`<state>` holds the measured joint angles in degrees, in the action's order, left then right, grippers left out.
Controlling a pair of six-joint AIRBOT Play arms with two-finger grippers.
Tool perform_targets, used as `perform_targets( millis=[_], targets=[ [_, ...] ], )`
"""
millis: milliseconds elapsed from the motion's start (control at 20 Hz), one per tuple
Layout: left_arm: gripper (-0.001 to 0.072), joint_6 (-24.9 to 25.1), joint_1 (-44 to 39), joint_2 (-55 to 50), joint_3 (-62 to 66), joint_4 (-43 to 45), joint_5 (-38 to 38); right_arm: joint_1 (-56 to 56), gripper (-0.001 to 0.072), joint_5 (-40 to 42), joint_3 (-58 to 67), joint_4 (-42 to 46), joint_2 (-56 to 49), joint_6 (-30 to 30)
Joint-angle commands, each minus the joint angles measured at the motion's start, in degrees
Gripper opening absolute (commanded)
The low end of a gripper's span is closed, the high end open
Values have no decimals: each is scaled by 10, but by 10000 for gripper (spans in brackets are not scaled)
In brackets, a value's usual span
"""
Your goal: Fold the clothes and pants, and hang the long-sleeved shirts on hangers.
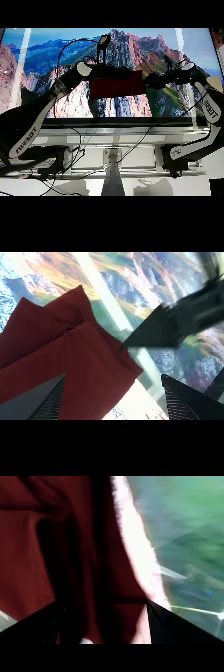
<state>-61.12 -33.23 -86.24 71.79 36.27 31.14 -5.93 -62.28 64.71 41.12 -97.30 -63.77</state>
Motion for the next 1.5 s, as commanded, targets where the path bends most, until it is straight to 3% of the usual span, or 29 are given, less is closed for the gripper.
perform_targets(
  millis=[0, 200, 250, 300, 350, 400, 450, 500, 550, 700, 750, 850, 1000, 1200, 1450],
  targets=[
    [688, 0, 1, 2, 0, -14, 2, 69, 577, 46, -19, -39, 0, -12],
    [688, 0, 1, 2, 0, -14, 2, 146, 575, 66, -19, -39, 0, -10],
    [688, 0, 1, 2, 0, -14, 2, 159, 546, 71, -19, -37, 0, -5],
    [688, 0, 1, 2, 0, -14, 2, 170, 405, 80, -19, -32, 1, 10],
    [688, 0, 1, 2, 0, -7, 2, 175, 194, 83, -17, -24, 3, 16],
    [688, 0, 2, 3, 0, 12, 2, 175, 31, 80, -9, -11, 3, 16],
    [686, 0, 4, 5, 0, 41, 4, 172, 10, 77, 0, 7, 7, 15],
    [676, 0, 10, 9, 1, 76, 15, 166, 10, 76, 11, 31, 16, 14],
    [591, 0, 18, 16, 1, 109, 35, 157, 10, 79, 21, 54, 29, 12],
    [118, 0, 61, 49, 1, 236, 133, 111, 10, 111, 43, 140, 93, -35],
    [21, 0, 80, 63, 1, 275, 168, 89, 10, 118, 49, 169, 116, -51],
    [17, -6, 122, 96, 1, 324, 235, 35, 10, 127, 57, 229, 165, -78],
    [17, -17, 196, 155, 1, 327, 306, -66, 9, 124, 57, 310, 236, -96],
    [17, -17, 265, 226, 1, 327, 333, -226, 9, 101, 57, 388, 310, -243],
    [17, -17, 289, 263, 1, 327, 332, -425, 9, 5, 57, 435, 369, -363]
  ],
)
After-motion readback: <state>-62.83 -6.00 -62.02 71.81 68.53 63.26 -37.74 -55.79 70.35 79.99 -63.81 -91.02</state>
